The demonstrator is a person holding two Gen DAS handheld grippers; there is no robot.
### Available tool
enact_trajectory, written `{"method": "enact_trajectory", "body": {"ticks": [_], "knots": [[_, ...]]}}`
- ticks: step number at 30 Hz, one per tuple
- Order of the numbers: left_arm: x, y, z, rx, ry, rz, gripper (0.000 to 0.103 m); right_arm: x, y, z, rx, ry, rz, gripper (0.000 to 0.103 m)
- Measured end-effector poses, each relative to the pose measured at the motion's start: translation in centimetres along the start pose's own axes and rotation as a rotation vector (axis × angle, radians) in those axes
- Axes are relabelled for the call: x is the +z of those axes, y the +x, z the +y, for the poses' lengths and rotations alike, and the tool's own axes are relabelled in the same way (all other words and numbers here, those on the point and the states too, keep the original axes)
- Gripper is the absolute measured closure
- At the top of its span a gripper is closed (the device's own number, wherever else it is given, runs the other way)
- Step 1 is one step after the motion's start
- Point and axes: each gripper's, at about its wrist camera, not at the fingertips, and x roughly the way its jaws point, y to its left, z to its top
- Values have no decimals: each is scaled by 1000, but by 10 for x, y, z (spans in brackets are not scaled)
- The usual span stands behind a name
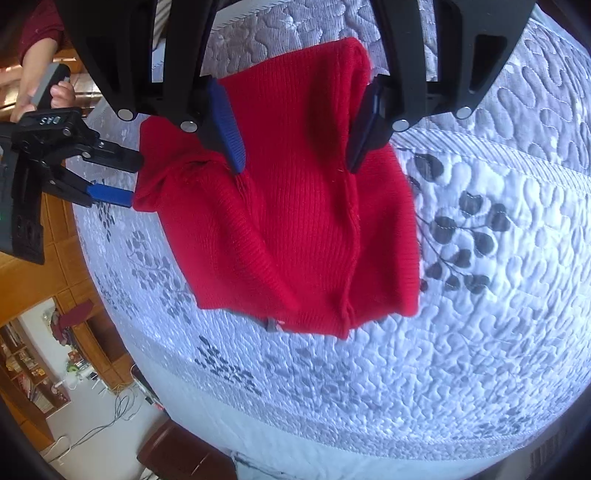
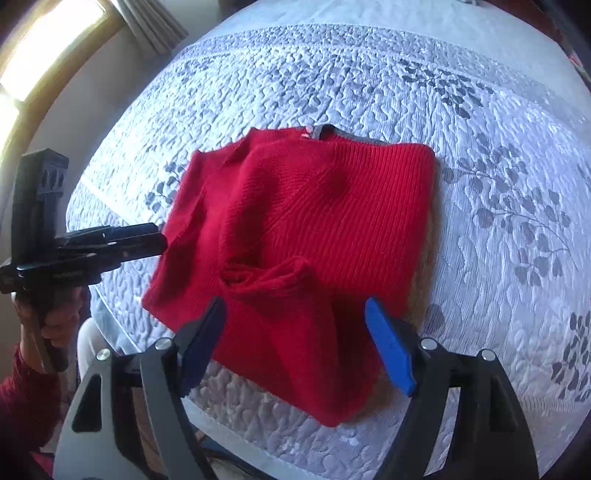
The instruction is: Fold small clothes
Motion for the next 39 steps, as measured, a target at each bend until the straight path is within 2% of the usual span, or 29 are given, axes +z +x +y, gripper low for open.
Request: {"method": "enact_trajectory", "body": {"ticks": [2,3,4,6,8,12,15,18,20,22,23,24,26,31,32,36,39], "knots": [[0,5,-5,-2,-4,17,46,0,8,-6,43,-1,16,28],[-1,8,-7,-6,-6,24,45,0,11,-9,88,4,16,39],[-1,9,-9,-8,-10,29,45,-1,13,-11,136,17,18,65],[-1,14,-10,-10,-24,37,42,-3,12,-16,241,61,21,96],[0,20,-9,-25,-64,56,42,-7,1,-12,289,49,-16,97],[3,36,-7,-84,-153,104,42,-22,-32,-2,325,23,-104,97],[6,43,-9,-132,-205,114,42,-32,-58,1,303,-10,-164,97],[9,41,-9,-172,-270,80,40,-39,-65,3,261,-30,-173,97],[12,36,-7,-163,-321,42,39,-41,-64,3,247,-30,-171,97],[13,29,-6,-186,-350,7,38,-43,-61,1,246,-25,-173,97],[15,28,-6,-186,-362,1,33,-43,-59,1,257,-24,-173,97],[17,28,-4,-181,-374,2,28,-44,-57,2,262,-27,-173,97],[23,35,-3,-187,-401,33,28,-44,-56,3,264,-36,-180,97],[44,64,-10,-262,-428,101,30,-45,-57,-3,287,-12,-191,97],[49,70,-12,-276,-429,108,32,-45,-58,-4,289,-11,-192,97],[64,100,-13,-312,-455,179,73,-46,-62,-6,292,-14,-203,97],[66,115,-13,-358,-465,216,82,-47,-64,-7,298,-14,-211,97]]}}
